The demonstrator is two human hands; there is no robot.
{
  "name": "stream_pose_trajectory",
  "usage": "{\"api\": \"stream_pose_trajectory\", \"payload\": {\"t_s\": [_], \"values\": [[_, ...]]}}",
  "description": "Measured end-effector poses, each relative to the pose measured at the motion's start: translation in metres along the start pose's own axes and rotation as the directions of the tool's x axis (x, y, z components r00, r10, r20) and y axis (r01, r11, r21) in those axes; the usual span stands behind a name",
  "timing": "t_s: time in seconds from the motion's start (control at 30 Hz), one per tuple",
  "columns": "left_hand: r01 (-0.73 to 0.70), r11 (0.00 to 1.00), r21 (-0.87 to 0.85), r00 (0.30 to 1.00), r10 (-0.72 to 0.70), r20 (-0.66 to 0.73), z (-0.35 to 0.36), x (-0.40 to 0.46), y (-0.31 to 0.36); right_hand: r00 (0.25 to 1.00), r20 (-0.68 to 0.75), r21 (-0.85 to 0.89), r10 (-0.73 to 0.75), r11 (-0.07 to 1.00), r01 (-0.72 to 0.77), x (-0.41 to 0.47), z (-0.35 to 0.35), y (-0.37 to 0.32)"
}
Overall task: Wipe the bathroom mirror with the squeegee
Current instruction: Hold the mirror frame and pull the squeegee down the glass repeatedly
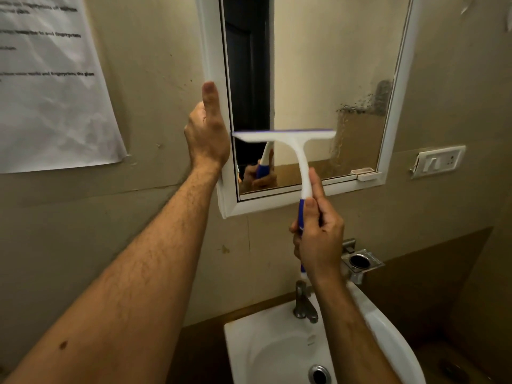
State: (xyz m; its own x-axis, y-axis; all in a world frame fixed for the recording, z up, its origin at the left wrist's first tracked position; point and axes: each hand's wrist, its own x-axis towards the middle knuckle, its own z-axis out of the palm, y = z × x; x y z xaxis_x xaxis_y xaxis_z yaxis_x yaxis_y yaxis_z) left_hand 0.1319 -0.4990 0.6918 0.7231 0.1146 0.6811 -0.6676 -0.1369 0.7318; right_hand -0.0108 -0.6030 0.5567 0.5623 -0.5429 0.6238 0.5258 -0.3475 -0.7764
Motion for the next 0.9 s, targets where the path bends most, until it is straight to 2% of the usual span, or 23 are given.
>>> {"api": "stream_pose_trajectory", "payload": {"t_s": [0.23, 0.57, 0.77, 0.9], "values": [[-0.019, 1.0, -0.019, 1.0, 0.019, 0.007, 0.0, 0.0, 0.001, 0.995, -0.008, -0.012, 0.099, 0.995, -0.099, -0.048, -0.018, 0.041], [-0.031, 0.999, -0.008, 0.999, 0.031, 0.019, -0.002, -0.001, -0.001, 0.997, -0.023, 0.061, -0.074, 0.995, 0.075, 0.033, 0.003, -0.019], [-0.029, 0.999, -0.022, 1.0, 0.029, 0.011, 0.0, -0.002, -0.005, 0.999, -0.014, 0.013, 0.038, 0.999, -0.038, -0.025, -0.009, 0.038], [-0.031, 0.999, -0.019, 1.0, 0.031, 0.005, 0.001, -0.003, -0.004, 0.998, 0.0, 0.017, 0.056, 0.998, -0.056, -0.028, -0.018, 0.035]]}}
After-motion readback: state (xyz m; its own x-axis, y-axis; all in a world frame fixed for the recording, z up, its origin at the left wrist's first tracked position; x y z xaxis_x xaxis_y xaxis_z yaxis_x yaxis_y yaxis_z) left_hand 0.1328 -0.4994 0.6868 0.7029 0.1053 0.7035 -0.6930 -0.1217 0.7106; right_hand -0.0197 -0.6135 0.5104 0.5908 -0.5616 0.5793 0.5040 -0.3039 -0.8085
